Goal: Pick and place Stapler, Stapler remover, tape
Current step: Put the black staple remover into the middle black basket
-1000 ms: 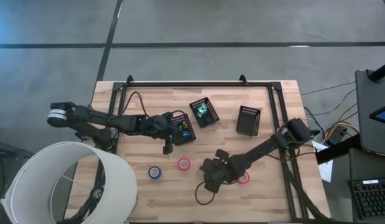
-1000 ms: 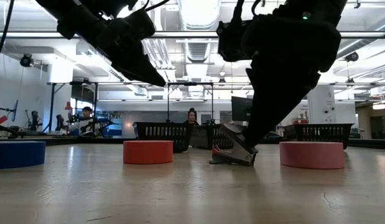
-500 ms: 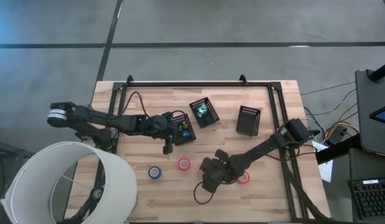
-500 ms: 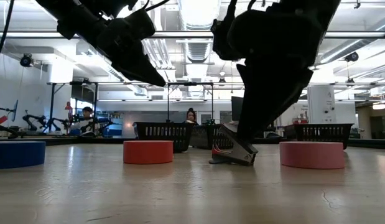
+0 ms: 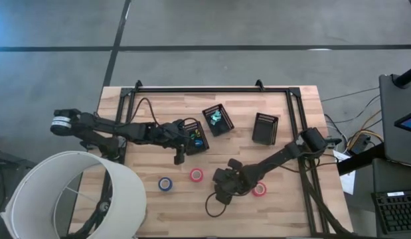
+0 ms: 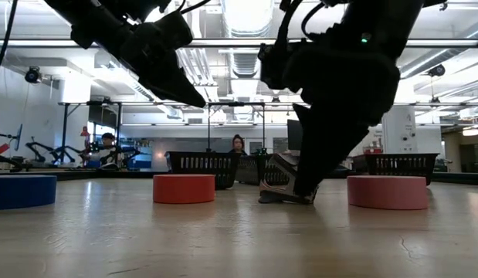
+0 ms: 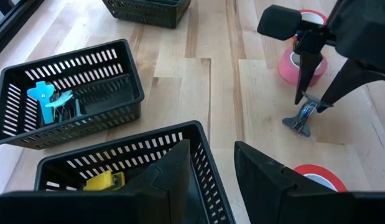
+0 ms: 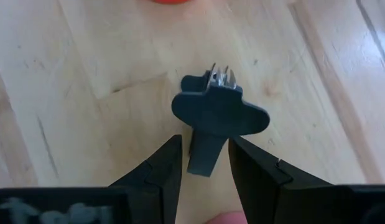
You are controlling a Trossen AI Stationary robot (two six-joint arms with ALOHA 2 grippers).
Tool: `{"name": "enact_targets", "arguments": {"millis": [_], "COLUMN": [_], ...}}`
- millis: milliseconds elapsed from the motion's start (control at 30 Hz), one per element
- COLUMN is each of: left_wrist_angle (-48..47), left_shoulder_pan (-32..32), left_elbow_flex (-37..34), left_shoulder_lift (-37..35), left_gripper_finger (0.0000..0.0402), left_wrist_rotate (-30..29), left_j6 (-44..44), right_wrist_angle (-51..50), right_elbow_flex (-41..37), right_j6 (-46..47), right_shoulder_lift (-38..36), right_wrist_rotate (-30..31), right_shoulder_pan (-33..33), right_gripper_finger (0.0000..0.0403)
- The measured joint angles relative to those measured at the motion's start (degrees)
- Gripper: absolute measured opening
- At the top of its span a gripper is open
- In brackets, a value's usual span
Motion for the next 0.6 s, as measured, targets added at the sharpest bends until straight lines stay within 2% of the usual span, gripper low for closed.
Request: {"name": "enact_targets", "arguments": {"millis": [167,367,600], "left_wrist_angle": [-0.01,0.0,0.0], "left_shoulder_pan": [0.0,0.0,0.0], "left_elbow_flex": [0.0,0.0,0.0], "left_shoulder_lift": [0.0,0.0,0.0], "left_gripper_finger": [0.0129,0.0129,0.0129], "left_wrist_rotate": [0.02,0.04,0.28], "left_j6": [0.0,0.0,0.0], "right_wrist_angle": [-0.09,-0.12,-2.75], "right_elbow_flex": [-0.02,-0.02,0.36], "right_j6": [-0.65,-2.34,-4.89], "right_shoulder_lift": [-0.02,0.0,-2.73], "right_wrist_rotate": [-0.02,-0.18,-1.66], "right_shoulder_pan": [-0.21,-1.24,-1.95], "right_gripper_finger": [0.0108,0.0044,0.004]}}
